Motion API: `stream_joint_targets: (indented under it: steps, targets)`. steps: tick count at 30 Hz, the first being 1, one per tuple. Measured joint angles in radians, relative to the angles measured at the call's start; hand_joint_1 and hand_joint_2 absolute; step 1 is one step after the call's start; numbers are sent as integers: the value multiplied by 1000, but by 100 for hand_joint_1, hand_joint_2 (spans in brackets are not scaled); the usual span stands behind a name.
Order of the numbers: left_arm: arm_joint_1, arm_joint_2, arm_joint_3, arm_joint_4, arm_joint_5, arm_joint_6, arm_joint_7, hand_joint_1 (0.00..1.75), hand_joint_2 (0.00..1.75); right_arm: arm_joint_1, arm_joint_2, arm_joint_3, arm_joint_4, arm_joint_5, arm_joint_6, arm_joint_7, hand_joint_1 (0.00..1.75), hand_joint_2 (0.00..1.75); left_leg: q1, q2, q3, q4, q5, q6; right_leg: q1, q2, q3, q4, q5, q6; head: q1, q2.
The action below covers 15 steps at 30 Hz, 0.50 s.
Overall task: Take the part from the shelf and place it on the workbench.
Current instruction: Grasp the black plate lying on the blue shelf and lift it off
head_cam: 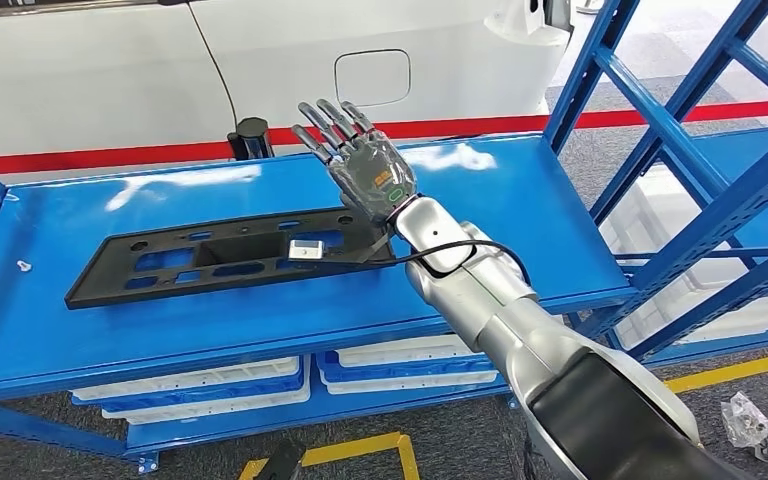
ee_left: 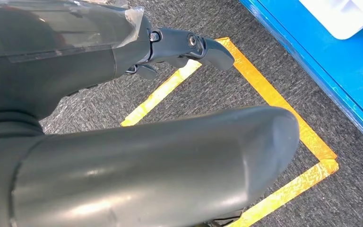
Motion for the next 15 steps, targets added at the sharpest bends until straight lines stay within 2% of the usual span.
stream_joint_targets:
  steps: [4,8,15]
  targets:
    - [0,0,3,0,-1,-2,-2,0,0,0,0,0,0,-5,31,-19,0,175,-2,0,0,0,-1,7,-1,0,-2,-2,2,10,0,0]
    - [0,0,7,0,-8,-6,-3,0,0,1,10,3,1,-23,118,-87,0,175,-3,1,0,0,1,8,-2,0,-2,-2,4,24,-1,0]
    - [-3,-2,12,0,-13,-7,-2,0,0,26,62,35,1,-62,302,-176,0,175,1,3,2,0,2,9,1,0,-1,1,4,26,-1,0]
